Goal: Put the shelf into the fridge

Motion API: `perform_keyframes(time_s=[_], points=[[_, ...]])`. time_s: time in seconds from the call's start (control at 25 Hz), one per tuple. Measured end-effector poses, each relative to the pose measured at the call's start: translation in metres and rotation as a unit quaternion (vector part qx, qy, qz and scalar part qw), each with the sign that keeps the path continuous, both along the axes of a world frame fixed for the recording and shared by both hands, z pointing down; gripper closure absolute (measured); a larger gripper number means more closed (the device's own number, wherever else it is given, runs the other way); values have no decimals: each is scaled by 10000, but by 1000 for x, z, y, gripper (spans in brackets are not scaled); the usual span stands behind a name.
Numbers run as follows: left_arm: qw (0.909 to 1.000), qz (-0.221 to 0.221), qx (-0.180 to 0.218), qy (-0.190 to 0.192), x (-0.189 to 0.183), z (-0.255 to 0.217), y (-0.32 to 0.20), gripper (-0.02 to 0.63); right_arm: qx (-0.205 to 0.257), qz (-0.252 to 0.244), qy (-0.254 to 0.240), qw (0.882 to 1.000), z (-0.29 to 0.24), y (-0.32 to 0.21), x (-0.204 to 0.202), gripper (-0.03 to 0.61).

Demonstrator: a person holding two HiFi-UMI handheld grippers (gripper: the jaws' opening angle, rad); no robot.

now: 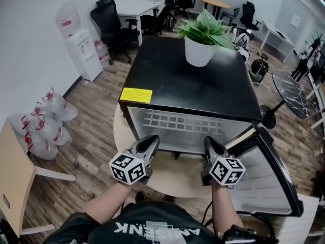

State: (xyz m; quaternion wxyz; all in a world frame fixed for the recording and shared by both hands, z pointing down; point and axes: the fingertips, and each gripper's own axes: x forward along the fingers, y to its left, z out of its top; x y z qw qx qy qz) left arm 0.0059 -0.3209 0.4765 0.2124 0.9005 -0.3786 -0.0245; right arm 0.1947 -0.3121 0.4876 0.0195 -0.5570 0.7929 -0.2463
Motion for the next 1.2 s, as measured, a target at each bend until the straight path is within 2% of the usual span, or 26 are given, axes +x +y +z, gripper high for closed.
perform_keyframes(time_s=[0.2,0.28,0.4,0.52,0.8,1.0,1.2], points=[[9991,275,269,-197,-7,-19,22,612,362,-89,167,9992,-35,23,-9,566],[9990,278,315,-149,-13,-31,27,612,530,-81,213,9983,-50,32,-12,566],[9979,260,513,-312,-21,-44,32,612,735,8,223,9970,-68,44,-14,565],[9963,240,682,-460,-25,-56,38,612,853,73,281,9959,-80,58,-13,566],[9919,380,1088,-529,-19,-78,54,611,1013,196,424,9938,-99,79,-11,571],[9908,57,1168,-679,-26,-84,55,611,1049,153,551,9928,-101,88,-17,571],[9914,-53,1131,-649,-30,-85,54,611,1013,164,622,9928,-98,90,-18,572]])
